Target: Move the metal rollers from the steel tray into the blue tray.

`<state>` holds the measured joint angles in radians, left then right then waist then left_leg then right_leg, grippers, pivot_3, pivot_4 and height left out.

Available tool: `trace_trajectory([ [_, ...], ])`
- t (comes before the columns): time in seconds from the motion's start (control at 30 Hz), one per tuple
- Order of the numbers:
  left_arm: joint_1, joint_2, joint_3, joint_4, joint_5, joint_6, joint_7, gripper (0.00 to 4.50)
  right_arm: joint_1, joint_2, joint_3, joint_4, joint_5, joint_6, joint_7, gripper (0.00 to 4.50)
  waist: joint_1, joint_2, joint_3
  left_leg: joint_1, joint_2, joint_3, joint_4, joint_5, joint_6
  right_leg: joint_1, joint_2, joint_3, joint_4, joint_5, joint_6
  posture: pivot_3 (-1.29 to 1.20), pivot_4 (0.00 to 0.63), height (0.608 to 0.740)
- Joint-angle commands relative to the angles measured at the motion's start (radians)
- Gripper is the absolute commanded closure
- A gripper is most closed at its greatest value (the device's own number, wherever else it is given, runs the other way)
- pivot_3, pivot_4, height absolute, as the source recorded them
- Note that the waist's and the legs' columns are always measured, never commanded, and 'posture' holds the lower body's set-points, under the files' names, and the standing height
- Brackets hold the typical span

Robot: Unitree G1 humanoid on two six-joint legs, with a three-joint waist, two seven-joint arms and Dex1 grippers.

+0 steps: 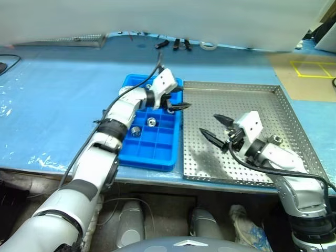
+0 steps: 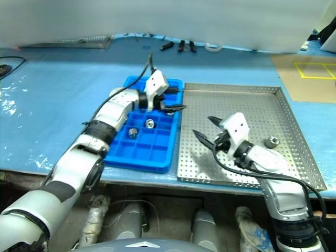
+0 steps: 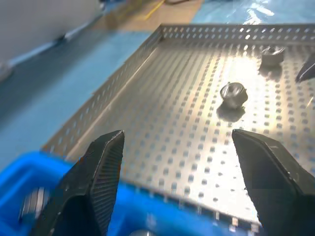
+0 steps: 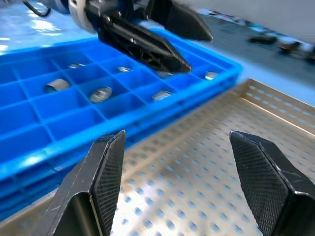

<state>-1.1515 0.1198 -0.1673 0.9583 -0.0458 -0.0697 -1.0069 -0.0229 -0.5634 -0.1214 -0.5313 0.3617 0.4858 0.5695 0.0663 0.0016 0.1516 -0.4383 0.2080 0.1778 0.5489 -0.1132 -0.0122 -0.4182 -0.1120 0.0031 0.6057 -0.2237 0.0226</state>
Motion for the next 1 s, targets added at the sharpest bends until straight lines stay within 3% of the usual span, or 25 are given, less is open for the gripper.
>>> trace_trajectory([
  [0.03,-0.095,-0.070,-0.010,0.149,0.046,-0.076,0.056,0.82,0.043,0.001,-0.077,-0.102,0.012,0.012,-0.049,0.91,-0.017,0.000,0.000,0.000,0.000,0.000,0.000,0.000,0.000,0.000,0.000,0.000,0.000,0.000,0.000,-0.42,0.150,0.740],
  [0.2,-0.176,-0.188,-0.017,0.299,0.113,-0.102,0.162,0.82,0.146,0.044,-0.148,-0.222,0.001,0.050,-0.152,0.91,-0.057,0.000,0.000,-0.001,0.000,0.000,0.000,-0.001,0.002,0.000,0.000,0.000,-0.001,-0.001,0.002,-0.57,0.150,0.740],
  [0.37,-0.175,-0.234,0.013,0.305,0.090,-0.129,0.040,0.82,0.283,0.085,-0.189,-0.322,-0.008,0.071,-0.214,0.91,-0.099,-0.001,0.000,-0.001,0.000,0.001,-0.001,-0.003,0.004,-0.001,0.000,0.000,-0.004,-0.002,0.003,-0.66,0.150,0.740],
  [0.63,-0.104,-0.216,0.017,0.264,0.078,-0.155,-0.257,0.82,0.439,0.148,-0.179,-0.252,-0.058,0.012,-0.240,0.91,-0.146,-0.001,0.000,-0.001,-0.002,0.002,0.000,-0.004,0.005,0.000,-0.001,0.001,-0.006,-0.002,0.004,-0.66,0.150,0.740],
  [1.0,-0.077,-0.181,0.022,0.232,0.080,-0.141,-0.269,0.82,0.375,0.122,-0.154,-0.135,-0.084,-0.023,-0.211,0.91,-0.161,-0.001,0.000,-0.003,-0.002,0.002,0.000,-0.006,0.009,0.002,-0.003,-0.001,-0.012,-0.002,0.003,-0.59,0.150,0.740],
])
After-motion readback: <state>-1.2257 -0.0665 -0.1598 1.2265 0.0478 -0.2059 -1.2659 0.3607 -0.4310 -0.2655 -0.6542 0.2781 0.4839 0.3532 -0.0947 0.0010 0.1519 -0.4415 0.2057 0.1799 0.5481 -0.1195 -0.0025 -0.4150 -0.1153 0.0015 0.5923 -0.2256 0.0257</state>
